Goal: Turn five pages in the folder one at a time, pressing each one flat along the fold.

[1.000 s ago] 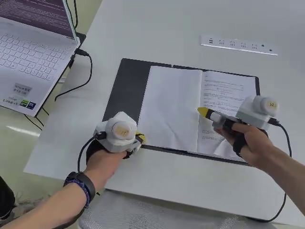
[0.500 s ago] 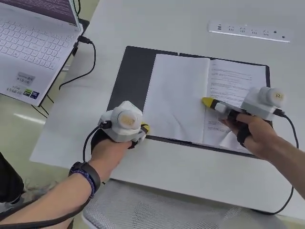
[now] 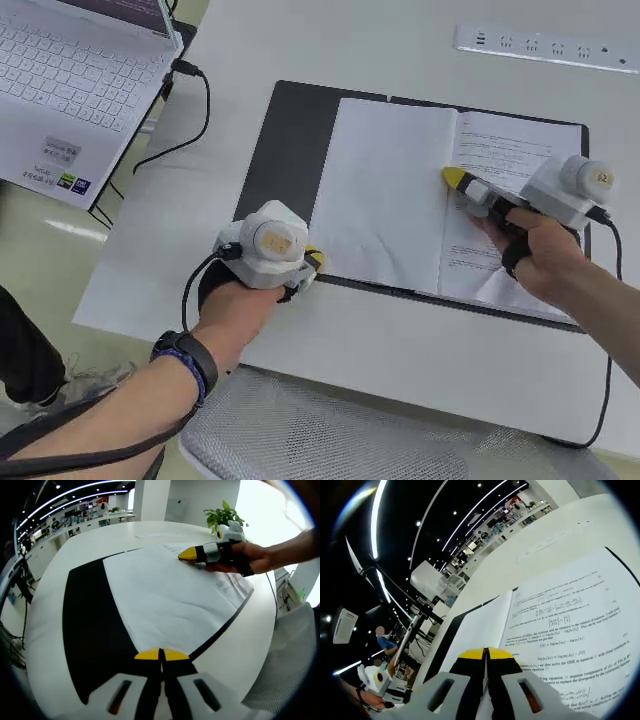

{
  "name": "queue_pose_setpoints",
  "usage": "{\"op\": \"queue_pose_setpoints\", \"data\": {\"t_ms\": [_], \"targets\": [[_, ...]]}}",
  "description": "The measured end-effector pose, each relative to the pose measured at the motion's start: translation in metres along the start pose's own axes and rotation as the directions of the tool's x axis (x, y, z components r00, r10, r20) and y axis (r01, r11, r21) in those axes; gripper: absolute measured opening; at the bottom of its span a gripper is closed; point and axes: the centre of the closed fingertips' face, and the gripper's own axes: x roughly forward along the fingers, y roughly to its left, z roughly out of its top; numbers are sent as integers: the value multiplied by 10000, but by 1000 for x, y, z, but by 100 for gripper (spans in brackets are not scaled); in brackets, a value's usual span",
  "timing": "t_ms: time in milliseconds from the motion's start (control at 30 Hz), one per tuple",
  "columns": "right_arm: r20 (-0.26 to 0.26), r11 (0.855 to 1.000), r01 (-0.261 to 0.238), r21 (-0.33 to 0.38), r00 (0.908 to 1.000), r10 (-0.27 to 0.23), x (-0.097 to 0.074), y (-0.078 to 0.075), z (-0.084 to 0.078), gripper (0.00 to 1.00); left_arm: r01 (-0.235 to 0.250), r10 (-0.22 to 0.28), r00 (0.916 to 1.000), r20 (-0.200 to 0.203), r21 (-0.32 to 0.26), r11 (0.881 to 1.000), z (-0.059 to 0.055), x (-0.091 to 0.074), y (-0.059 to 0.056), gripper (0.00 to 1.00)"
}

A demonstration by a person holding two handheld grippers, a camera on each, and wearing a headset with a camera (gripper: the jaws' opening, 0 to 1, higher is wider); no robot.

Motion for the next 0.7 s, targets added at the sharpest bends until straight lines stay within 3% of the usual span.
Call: {"op": "queue_pose_setpoints", "data": {"t_ms": [167,200,300,500,700], "targets": [[548,9987,209,471,9982,-235,9,-4,12,0,-36,36,10000,-13,8,10000,0,0,0,0],[712,9976,284,628,9969,-328,15,-14,18,0,-36,36,10000,-17,14,10000,0,0,0,0],[949,9957,382,840,9944,-461,23,-20,26,0,7,-7,10000,-25,-5,10000,0,1,0,0],[1408,9961,757,463,9867,-816,30,-16,37,0,82,-83,10000,-37,-67,9999,-1,1,1,0],[1576,9943,959,458,9822,-1020,43,-22,54,0,84,-84,10000,-21,-82,9999,0,0,0,0]]}}
